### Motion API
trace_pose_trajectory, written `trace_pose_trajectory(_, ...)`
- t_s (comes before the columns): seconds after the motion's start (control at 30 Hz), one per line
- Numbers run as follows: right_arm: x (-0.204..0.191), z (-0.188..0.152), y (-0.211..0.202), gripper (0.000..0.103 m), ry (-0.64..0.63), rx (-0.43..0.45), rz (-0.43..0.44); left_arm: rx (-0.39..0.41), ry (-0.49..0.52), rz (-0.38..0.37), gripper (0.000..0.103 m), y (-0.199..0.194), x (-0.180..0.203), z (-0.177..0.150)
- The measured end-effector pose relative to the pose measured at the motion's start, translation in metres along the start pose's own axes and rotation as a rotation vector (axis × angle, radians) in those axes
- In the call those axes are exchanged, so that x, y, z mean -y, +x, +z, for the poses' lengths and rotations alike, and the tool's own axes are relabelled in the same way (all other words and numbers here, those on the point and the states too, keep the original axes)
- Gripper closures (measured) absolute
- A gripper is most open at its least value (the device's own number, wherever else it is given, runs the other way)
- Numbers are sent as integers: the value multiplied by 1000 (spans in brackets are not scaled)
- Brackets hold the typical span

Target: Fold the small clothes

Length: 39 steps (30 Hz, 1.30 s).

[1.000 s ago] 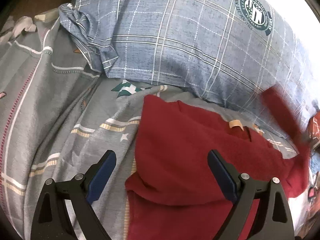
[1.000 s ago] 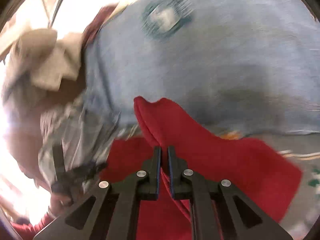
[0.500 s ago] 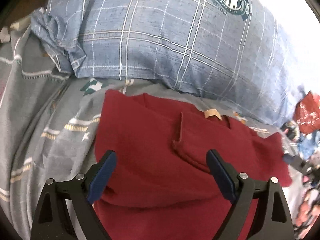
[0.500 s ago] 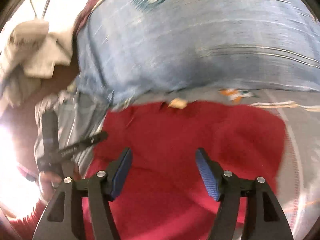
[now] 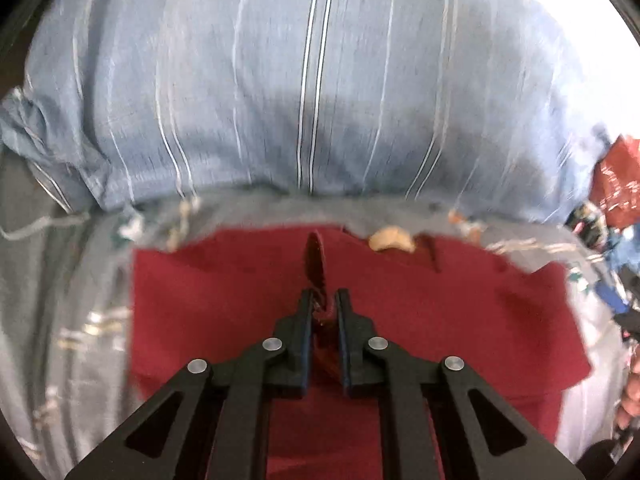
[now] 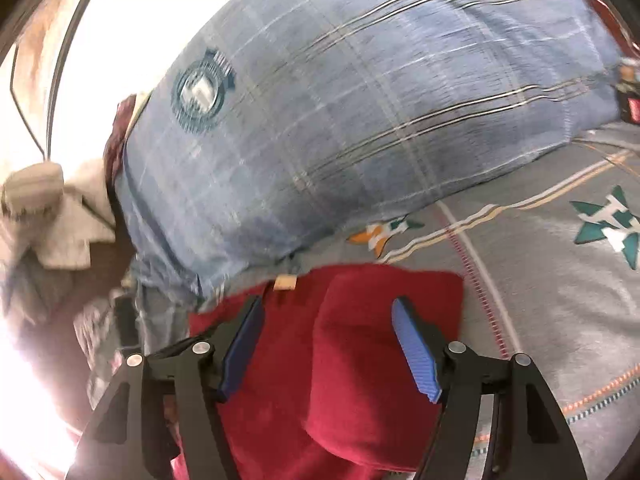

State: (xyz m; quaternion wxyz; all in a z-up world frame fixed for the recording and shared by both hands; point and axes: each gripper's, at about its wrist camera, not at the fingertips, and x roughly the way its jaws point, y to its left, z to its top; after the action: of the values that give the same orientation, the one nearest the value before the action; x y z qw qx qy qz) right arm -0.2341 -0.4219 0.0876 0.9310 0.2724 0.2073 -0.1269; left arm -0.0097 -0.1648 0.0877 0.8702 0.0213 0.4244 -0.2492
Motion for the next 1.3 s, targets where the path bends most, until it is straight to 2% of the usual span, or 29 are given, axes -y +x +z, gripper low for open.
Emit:
trace_pose_trajectory(0.1,8,3,-3,31,28,8,-32,64,-20,20,93,-32,-19,-6)
trace_pose_trajectory(0.17,12,3,-1,29,33,-1,-68,60,-68,27,93,-37,-36,-18)
trace_pose_trajectory(0.33,20,-2,19,24,48,-64,-122,-23,-133,11,93,-5,-56,-51)
trace_pose_trajectory(0.5,26,-17,60,24,1,-197,-219,-7,-119,-17,93,4,-54,-44)
trace_pose_trajectory(0.53,24,-20,69,41,-34,-214,-225,-3,-123,-22,93,5,-54,-44)
trace_pose_trajectory(0.57,22,-21,72,82,-63,-200,-237,2,-129,-27,93,5,-57,-44)
trace_pose_trajectory(0.63,16,-17,72,86,-95,-138,-242,8,-141,-33,93,6,-62,-46)
trace_pose_trajectory(0.73,11,-9,70,91,-128,-68,-265,-16,-153,-7,78,11,-64,-53)
trace_pose_trajectory(0.77,11,-8,72,92,-156,-59,-317,-26,-158,-6,75,15,-64,-56)
trace_pose_trajectory(0.83,18,-10,79,92,-187,-56,-430,-30,-142,10,75,18,-60,-58)
trace_pose_trajectory(0.87,26,-12,80,91,-155,-65,-420,-28,-124,19,72,18,-56,-58)
trace_pose_trajectory(0.9,33,-11,77,89,-102,-63,-386,-31,-117,18,66,17,-54,-57)
trace_pose_trajectory(1.0,47,-10,50,73,62,-86,-258,-27,-109,16,57,10,-50,-59)
trace_pose_trajectory(1.03,50,-15,38,53,91,-106,-217,-27,-107,24,56,7,-50,-60)
trace_pose_trajectory(1.07,52,-20,32,37,100,-124,-205,-25,-104,30,55,4,-50,-60)
trace_pose_trajectory(1.17,42,-39,31,37,58,-198,-165,-17,-127,26,53,-4,-52,-61)
trace_pose_trajectory(1.2,39,-44,35,39,44,-223,-174,-19,-141,20,53,-8,-54,-62)
trace_pose_trajectory(1.23,32,-51,39,56,0,-236,-195,-23,-150,17,53,-11,-55,-63)
trace_pose_trajectory(1.27,24,-53,41,86,-47,-237,-223,-24,-157,17,53,-18,-57,-65)
trace_pose_trajectory(1.3,15,-54,41,86,-106,-240,-262,-23,-155,16,53,-25,-58,-66)
